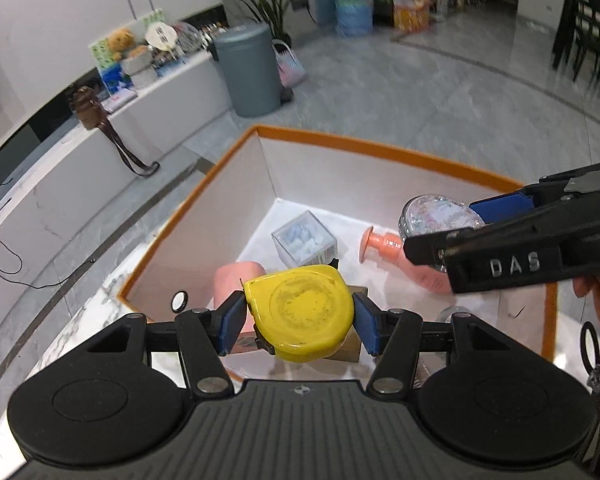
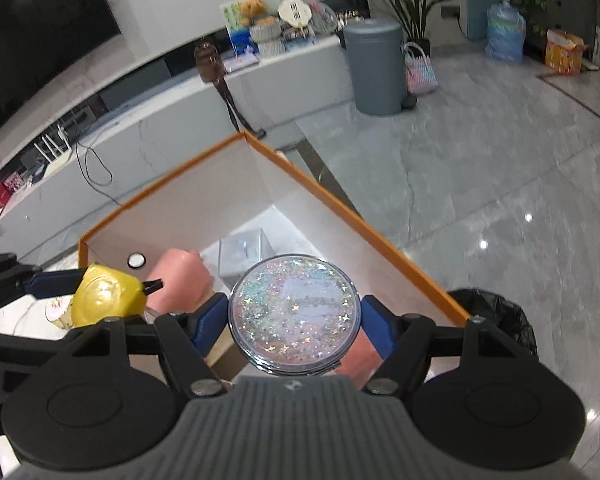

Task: Organize rigid objects
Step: 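Carry the tape measure with left tool while right tool carries the compact over the orange box, then open both tools to drop the tape measure and glittery compact into the box, then move both open tools up out of the orange box back over the table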

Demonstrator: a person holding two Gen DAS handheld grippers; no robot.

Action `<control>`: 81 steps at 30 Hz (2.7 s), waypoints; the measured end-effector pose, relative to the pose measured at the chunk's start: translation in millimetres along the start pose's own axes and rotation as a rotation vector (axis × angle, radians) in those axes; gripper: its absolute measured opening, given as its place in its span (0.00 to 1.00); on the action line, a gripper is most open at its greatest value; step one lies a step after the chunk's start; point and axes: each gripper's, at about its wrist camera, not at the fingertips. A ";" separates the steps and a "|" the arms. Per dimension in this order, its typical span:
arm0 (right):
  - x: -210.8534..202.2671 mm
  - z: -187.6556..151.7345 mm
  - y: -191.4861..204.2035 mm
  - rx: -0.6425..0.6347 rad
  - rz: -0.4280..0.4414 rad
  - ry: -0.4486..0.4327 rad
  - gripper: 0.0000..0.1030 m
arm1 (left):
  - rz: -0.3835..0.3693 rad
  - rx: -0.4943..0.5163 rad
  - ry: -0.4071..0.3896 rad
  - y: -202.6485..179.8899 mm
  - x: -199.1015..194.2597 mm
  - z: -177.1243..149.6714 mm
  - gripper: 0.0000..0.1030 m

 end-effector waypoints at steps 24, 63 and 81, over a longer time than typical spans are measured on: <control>45.0 -8.0 9.6 0.012 0.067 0.184 0.69 | 0.232 0.340 0.178 -24.9 97.2 34.3 0.64; 29.7 7.3 15.5 -0.073 0.045 0.139 0.84 | 0.149 0.256 0.133 -19.0 79.5 59.8 0.83; -0.4 19.3 43.8 -0.120 0.033 0.088 0.84 | 0.182 0.233 0.046 10.8 7.5 49.3 0.83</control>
Point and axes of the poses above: each gripper's, at about its wrist camera, not at the fingertips, and x roughly the way its jaws point, y to its left, z to its top, and after that the axes turned 14 degrees about -x, right-handed
